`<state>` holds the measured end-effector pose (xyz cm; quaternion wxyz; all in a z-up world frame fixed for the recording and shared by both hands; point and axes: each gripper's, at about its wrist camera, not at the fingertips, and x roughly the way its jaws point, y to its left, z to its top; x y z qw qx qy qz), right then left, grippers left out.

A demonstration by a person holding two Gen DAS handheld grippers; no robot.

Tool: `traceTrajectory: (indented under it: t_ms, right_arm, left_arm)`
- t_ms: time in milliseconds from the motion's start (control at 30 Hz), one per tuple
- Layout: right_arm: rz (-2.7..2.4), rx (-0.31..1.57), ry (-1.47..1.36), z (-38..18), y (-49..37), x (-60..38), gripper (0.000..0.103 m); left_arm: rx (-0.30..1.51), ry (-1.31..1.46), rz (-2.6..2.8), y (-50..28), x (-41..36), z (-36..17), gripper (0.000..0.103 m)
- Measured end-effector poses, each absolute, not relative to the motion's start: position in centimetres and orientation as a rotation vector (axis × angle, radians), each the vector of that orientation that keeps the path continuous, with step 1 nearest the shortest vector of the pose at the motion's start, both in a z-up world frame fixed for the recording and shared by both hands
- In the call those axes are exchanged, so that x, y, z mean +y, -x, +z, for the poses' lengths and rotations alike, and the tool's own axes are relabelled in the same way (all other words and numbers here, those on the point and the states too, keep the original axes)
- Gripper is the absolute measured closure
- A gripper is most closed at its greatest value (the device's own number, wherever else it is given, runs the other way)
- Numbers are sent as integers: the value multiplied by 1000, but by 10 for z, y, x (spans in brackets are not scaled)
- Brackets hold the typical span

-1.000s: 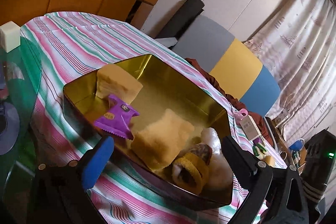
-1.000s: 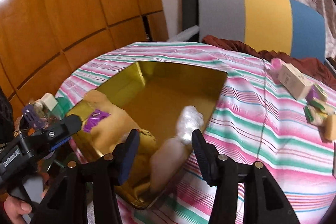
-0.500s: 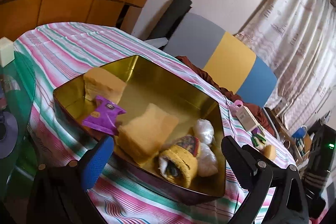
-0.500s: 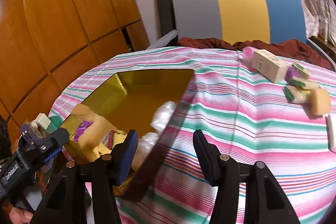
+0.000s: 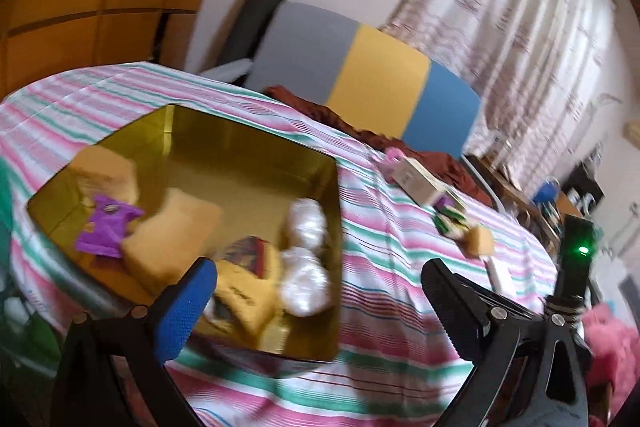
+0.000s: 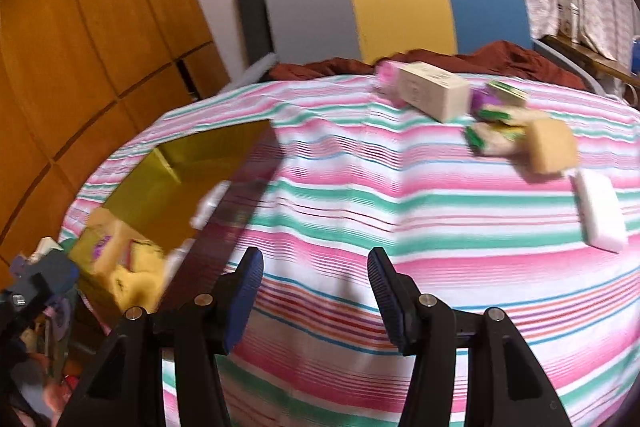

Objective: Organize objects
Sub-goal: 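Move both tools back toward the pile of items, then grasp the white foam block with the right tool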

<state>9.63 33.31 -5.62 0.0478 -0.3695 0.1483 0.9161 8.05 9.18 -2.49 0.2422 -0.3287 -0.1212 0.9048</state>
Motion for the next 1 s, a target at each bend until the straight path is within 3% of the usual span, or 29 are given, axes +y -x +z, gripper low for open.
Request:
traceTrajectory:
  t_ms: [333,467,533,700,833,1000]
  right_arm:
    - [2462,524,1047,-71,-128,432,47]
    - [2320,509,935,-66,-138,480,29]
    - [2269,500,884,-62,-138,508,25]
    - [2250,580,889,-68,-124,558,25]
    - [2253,541,924,-83,-116,563,25]
    - [2245,577,905,-94,-121,561,41]
  left_arm:
    - [-133,933,2317,-95,148,-26,0]
    - [-86,933,2284,-100,161,-26,0]
    - [-86,937,2266,-103,166,-26,0]
    - [-46,947,2241,-109,178,-28,0]
    - [-14,963,2224,-112,187,-31,0]
    - [34,980,2205,-112,202,-35,0]
